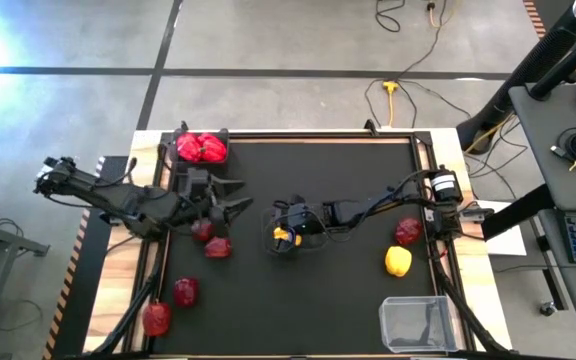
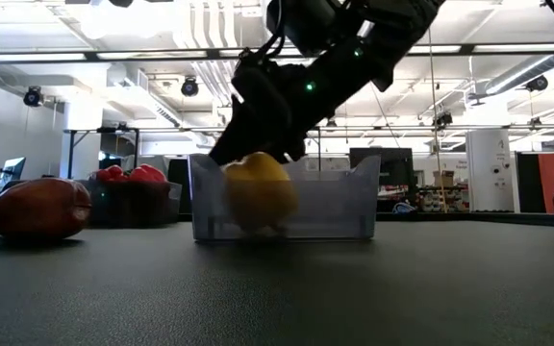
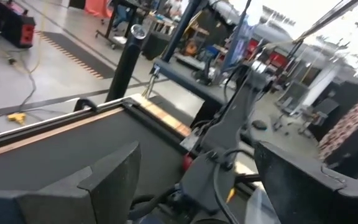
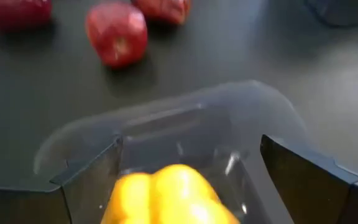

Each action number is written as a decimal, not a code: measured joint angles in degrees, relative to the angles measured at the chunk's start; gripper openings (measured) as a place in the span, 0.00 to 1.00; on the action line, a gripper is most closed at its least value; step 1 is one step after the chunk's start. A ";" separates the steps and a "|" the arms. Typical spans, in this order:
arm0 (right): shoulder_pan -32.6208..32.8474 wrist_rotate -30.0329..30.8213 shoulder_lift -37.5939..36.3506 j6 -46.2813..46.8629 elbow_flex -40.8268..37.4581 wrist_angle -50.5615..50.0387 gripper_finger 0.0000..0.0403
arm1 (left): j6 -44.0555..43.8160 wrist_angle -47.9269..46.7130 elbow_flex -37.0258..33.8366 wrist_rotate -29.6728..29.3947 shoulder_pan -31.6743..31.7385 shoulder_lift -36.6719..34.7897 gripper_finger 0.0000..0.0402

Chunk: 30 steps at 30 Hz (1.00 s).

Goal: Sort produce into baskets
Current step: Put the yellow bell pepper into the bottom black bin

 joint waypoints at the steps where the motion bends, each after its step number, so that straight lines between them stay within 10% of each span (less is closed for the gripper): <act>1: 0.00 0.02 0.00 -0.12 0.51 -1.68 0.92 | -0.32 -0.05 0.00 0.01 0.20 0.70 0.74; 15: 0.70 -0.02 -10.78 -0.02 16.65 -45.15 0.93 | 3.28 -2.35 0.00 2.95 5.37 -0.25 0.74; 21: 2.49 -0.13 -19.13 10.72 17.21 -66.50 0.93 | 7.90 -3.50 0.00 14.12 13.11 -0.30 0.74; 30: 7.79 -21.12 -25.82 42.64 9.89 -87.15 0.93 | 17.14 -2.77 0.00 22.30 17.49 6.34 0.74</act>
